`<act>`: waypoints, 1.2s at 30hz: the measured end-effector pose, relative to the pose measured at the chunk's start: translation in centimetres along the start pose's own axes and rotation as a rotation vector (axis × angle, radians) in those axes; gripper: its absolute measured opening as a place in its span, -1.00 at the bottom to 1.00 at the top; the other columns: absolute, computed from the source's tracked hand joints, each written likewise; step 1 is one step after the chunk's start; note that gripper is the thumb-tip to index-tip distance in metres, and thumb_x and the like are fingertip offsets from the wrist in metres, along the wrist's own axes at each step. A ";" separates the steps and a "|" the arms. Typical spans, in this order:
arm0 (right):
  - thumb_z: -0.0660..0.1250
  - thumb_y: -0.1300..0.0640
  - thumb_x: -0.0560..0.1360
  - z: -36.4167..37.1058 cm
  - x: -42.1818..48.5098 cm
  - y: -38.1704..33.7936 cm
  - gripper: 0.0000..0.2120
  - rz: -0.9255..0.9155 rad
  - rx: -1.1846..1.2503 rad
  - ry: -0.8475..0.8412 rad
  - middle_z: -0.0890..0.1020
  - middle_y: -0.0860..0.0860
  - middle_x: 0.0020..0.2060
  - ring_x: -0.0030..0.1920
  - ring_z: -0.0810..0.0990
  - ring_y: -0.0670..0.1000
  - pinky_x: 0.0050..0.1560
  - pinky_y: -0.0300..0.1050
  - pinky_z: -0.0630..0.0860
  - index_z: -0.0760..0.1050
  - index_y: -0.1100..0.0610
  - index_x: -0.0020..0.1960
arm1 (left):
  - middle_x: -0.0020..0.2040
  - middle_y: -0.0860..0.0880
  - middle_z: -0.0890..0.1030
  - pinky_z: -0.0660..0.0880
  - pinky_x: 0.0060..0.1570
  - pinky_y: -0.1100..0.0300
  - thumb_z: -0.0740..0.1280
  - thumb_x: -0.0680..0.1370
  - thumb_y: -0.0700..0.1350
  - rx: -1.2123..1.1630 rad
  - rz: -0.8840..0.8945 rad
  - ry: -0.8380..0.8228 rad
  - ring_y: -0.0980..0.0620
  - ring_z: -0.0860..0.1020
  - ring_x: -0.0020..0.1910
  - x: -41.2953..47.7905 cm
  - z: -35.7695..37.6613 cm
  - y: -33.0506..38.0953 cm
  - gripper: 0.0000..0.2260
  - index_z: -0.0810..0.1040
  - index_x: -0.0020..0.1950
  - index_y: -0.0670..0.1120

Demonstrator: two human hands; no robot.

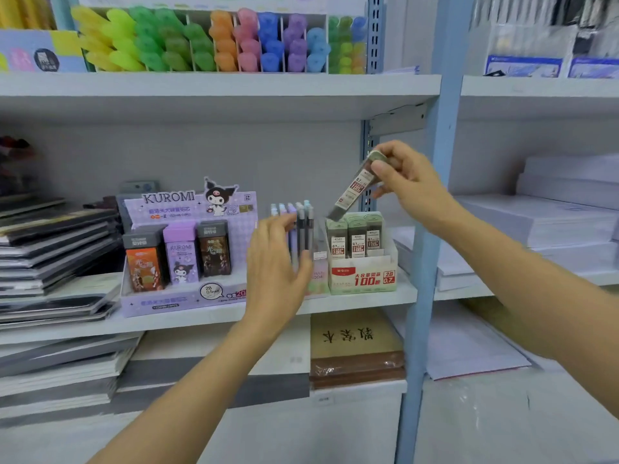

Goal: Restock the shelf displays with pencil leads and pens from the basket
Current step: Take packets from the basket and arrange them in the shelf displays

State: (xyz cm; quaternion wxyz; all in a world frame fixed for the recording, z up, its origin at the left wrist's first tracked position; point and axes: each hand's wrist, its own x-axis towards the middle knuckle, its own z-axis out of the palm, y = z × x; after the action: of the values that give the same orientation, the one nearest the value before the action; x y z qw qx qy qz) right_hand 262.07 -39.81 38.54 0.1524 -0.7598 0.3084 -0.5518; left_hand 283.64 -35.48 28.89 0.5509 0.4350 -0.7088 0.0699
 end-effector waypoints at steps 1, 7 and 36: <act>0.17 0.26 0.63 -1.0 -0.1 0.4 -0.92 -0.001 -0.034 0.061 0.63 0.12 -0.08 -0.11 0.63 -0.01 -0.15 -0.10 0.62 0.42 0.18 0.09 | 0.26 -0.10 0.46 0.34 0.30 0.03 0.36 0.49 -0.24 0.075 0.092 -0.016 -0.05 0.40 0.29 -0.1 0.5 0.2 -0.59 0.43 0.34 -0.16; 0.24 0.27 0.59 -2.6 -1.8 3.1 -0.88 0.017 -0.353 0.146 0.60 0.03 -0.16 -0.27 0.63 -0.13 -0.31 -0.43 0.50 0.43 0.06 0.00 | 0.58 0.01 0.13 -0.18 0.53 -0.10 0.25 0.58 0.01 0.488 0.344 -0.388 -0.02 -0.04 0.58 -1.2 4.4 -0.2 -0.43 0.14 0.56 0.03; 0.30 0.25 0.56 2.2 -0.6 7.7 -0.88 0.178 -0.727 0.085 0.59 0.09 0.05 0.02 0.54 0.03 0.00 -0.22 0.38 0.60 0.20 0.04 | 0.55 -0.02 0.20 -0.22 0.51 -0.08 0.27 0.57 0.02 0.554 0.364 -0.415 -0.04 -0.03 0.57 -1.7 4.6 -1.6 -0.36 0.06 0.58 0.04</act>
State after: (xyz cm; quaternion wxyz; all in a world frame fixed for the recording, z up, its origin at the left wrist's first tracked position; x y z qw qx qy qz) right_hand 261.71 -45.58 32.93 -0.0929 -0.7109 0.5548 -0.4222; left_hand 281.50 -38.25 25.10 0.2360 0.4391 -0.8251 0.2658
